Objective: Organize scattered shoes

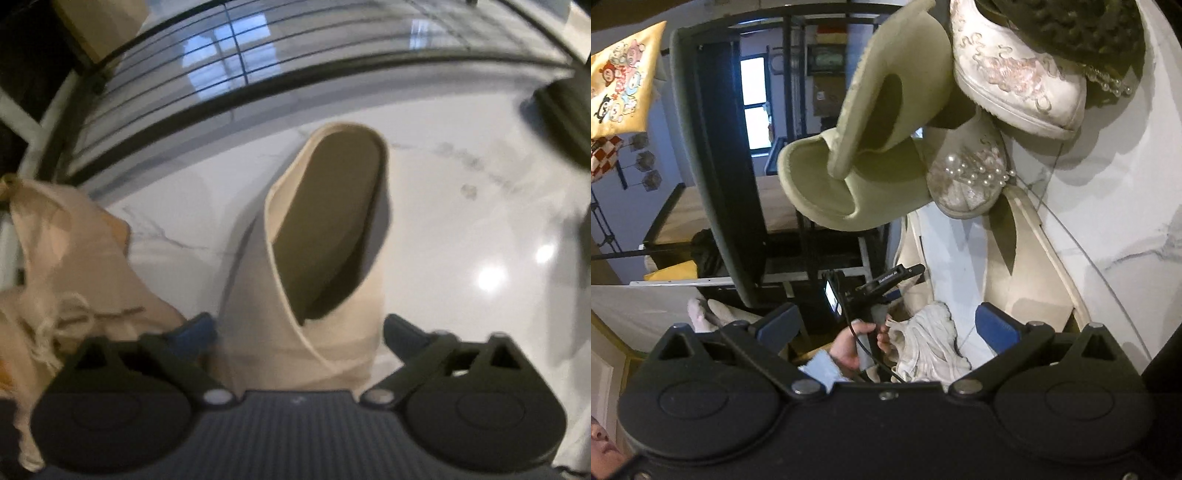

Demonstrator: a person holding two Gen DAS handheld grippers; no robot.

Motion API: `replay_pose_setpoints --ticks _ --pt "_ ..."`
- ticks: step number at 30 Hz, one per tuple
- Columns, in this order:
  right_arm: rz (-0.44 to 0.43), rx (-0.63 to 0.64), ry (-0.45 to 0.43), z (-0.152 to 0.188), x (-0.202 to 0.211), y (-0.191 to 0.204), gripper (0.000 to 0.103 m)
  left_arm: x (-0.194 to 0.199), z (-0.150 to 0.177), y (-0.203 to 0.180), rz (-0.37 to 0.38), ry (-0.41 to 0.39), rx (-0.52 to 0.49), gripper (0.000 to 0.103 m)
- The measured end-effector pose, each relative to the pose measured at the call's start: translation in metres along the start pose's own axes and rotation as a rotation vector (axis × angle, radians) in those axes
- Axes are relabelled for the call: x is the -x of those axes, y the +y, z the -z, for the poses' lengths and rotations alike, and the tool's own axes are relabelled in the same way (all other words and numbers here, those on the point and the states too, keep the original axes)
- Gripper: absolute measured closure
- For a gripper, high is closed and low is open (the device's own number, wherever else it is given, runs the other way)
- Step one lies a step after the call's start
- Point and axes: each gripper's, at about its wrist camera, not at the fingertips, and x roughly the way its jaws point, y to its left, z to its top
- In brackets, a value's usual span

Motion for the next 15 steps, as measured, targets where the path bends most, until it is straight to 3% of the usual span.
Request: replay_pose_setpoints --ticks 3,6,11,15 --pt "0.000 -0.005 -0.003 0.000 0.000 -0.001 0.000 0.003 0.000 -0.004 -0.003 -0.010 -0.041 0.022" --pt "-0.001 -0.006 -0.004 0.001 0.001 -0.002 0.000 0.012 0.000 -0.008 0.006 -0.043 -0.020 0.023" --pt "-0.011 -0.012 -0.001 0.000 0.001 -0.004 0.000 0.047 -0.012 -0.010 0.094 -0.078 0.064 0.024" --pt "-0.022 -0.012 -0.001 -0.001 0.003 -0.004 0.000 0.089 -0.024 -0.010 0.084 -0.175 0.127 0.024"
